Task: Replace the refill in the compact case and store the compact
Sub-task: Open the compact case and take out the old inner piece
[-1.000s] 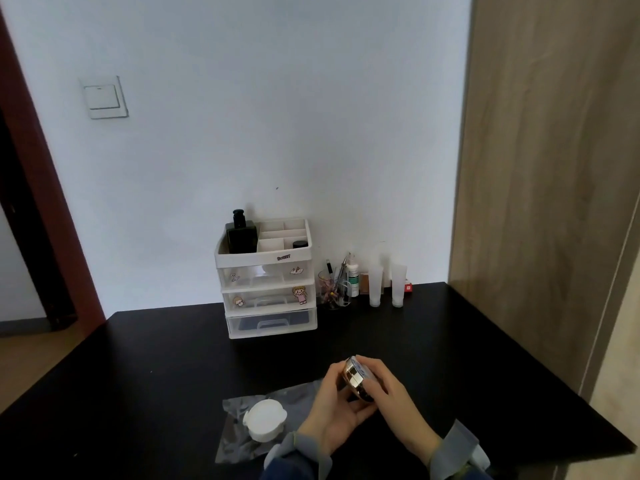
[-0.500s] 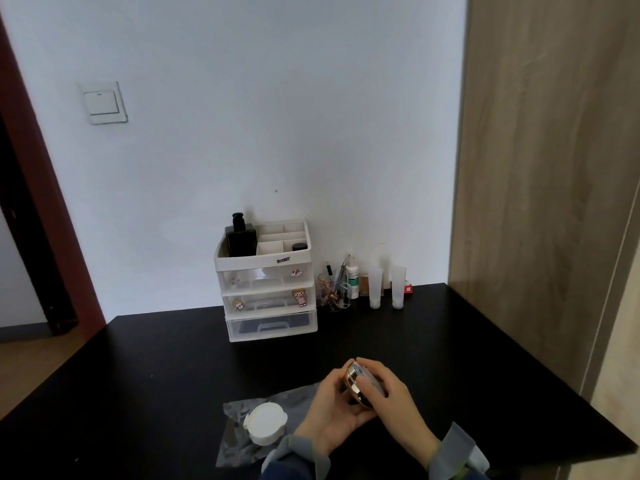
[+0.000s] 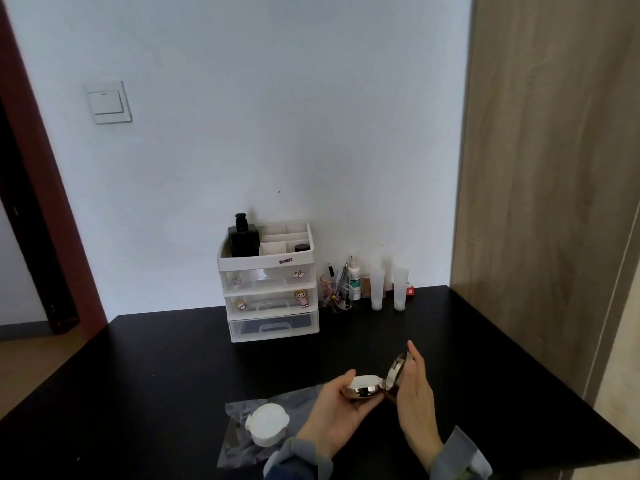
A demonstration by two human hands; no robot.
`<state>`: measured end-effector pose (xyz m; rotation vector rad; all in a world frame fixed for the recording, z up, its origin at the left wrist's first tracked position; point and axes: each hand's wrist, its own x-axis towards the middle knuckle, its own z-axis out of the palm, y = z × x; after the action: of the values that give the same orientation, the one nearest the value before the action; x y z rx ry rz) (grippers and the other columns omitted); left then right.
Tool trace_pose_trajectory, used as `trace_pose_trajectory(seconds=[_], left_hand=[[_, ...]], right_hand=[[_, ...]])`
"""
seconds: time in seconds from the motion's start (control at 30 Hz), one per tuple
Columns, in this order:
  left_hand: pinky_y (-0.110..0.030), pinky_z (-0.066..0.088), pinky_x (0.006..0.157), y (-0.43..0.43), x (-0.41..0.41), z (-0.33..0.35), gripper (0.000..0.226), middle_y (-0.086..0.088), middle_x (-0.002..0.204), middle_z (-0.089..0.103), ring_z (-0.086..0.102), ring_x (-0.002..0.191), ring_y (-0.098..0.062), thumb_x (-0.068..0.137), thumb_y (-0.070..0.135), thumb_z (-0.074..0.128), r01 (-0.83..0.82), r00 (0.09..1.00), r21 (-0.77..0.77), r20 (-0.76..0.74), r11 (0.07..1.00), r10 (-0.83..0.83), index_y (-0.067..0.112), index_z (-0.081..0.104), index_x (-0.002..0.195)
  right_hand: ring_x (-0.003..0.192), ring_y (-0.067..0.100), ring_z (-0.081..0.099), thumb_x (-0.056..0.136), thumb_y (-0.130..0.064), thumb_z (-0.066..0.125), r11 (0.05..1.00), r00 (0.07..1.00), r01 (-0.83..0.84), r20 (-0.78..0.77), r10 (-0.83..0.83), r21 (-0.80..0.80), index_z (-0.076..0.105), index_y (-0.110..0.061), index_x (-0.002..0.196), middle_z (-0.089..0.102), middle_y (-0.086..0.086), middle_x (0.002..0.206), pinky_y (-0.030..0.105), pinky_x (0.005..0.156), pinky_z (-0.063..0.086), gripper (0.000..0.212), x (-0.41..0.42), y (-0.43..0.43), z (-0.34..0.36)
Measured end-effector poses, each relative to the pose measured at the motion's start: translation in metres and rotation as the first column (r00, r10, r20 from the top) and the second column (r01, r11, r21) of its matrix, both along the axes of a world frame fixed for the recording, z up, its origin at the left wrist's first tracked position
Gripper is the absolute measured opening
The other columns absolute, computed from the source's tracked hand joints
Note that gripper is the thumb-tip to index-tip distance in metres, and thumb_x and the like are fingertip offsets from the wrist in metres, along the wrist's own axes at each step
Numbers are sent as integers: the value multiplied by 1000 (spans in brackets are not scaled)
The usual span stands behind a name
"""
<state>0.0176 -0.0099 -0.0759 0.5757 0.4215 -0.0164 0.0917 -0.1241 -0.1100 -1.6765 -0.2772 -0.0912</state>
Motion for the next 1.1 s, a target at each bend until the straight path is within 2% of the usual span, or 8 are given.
trace_pose_trajectory(seconds=[0.1, 0.2, 0.3, 0.4, 0.6, 0.77, 0.93, 1.1], left_hand=[[-57, 47, 92, 6, 1, -4, 12, -31, 114, 51, 52, 110, -48, 95, 1, 49, -44, 999, 1, -6, 999, 44, -1, 50, 107], [-55, 42, 98, 4, 1, -4, 20, -33, 115, 54, 54, 108, -45, 97, 3, 46, -54, 998, 55, -9, 997, 54, -7, 47, 115], [-51, 40, 102, 3, -1, -3, 17, -30, 105, 60, 57, 102, -41, 98, 7, 46, -34, 999, 83, -11, 996, 35, -7, 53, 105], [-46, 37, 109, 4, -3, -2, 19, -28, 107, 61, 56, 107, -37, 98, 12, 49, -26, 999, 68, -17, 997, 27, -4, 57, 101], [-42, 39, 111, 3, -5, -2, 24, -25, 114, 63, 57, 115, -34, 94, 19, 56, -37, 999, 99, 15, 994, 35, -4, 61, 103], [-40, 51, 88, 3, -4, -1, 21, -25, 107, 65, 64, 99, -33, 92, 17, 60, -45, 999, 160, 17, 986, 42, -3, 62, 98], [-42, 49, 97, 2, 1, -6, 21, -26, 106, 67, 64, 101, -34, 90, 16, 63, -74, 997, 203, -3, 976, 76, -3, 63, 98], [-39, 53, 86, 2, 3, -8, 19, -24, 103, 68, 65, 99, -33, 91, 16, 62, -88, 995, 249, -31, 964, 99, -2, 64, 97]], right_hand=[[125, 22, 46, 102, -33, 25, 998, 997, 62, -47, -63, -23, 28, -32, 146, 42, 10, 145, 42, 108, 37, 44, 5, 2, -4], [136, 21, 32, 99, -19, 37, 958, 987, 145, 104, -123, -248, 30, -25, 146, 31, 6, 152, 35, 110, 27, 47, 4, 2, -6], [145, 17, 19, 96, -19, 45, 852, 922, 172, 386, 38, -495, 44, -25, 139, 35, 0, 153, 36, 117, 14, 44, 1, 7, -10], [144, 9, 21, 98, -30, 39, 767, 873, 78, 415, 256, -637, 46, -31, 137, 39, -8, 151, 32, 118, 8, 40, -4, 13, -14], [130, -4, 38, 100, -42, 32, 785, 909, -76, 280, 308, -615, 43, -36, 138, 45, -14, 145, 19, 104, 32, 40, -3, 11, -11], [114, -11, 41, 98, -49, 31, 811, 927, -85, 252, 277, -579, 38, -40, 139, 50, -18, 139, 10, 84, 32, 42, -5, 11, -8], [125, 0, 44, 95, -54, 35, 814, 946, -89, 208, 250, -573, 32, -35, 144, 47, -17, 142, 22, 98, 35, 52, -1, 9, -12], [126, 2, 43, 92, -59, 37, 823, 944, -86, 218, 247, -561, 36, -33, 142, 46, -16, 143, 24, 100, 36, 57, 1, 11, -14]])
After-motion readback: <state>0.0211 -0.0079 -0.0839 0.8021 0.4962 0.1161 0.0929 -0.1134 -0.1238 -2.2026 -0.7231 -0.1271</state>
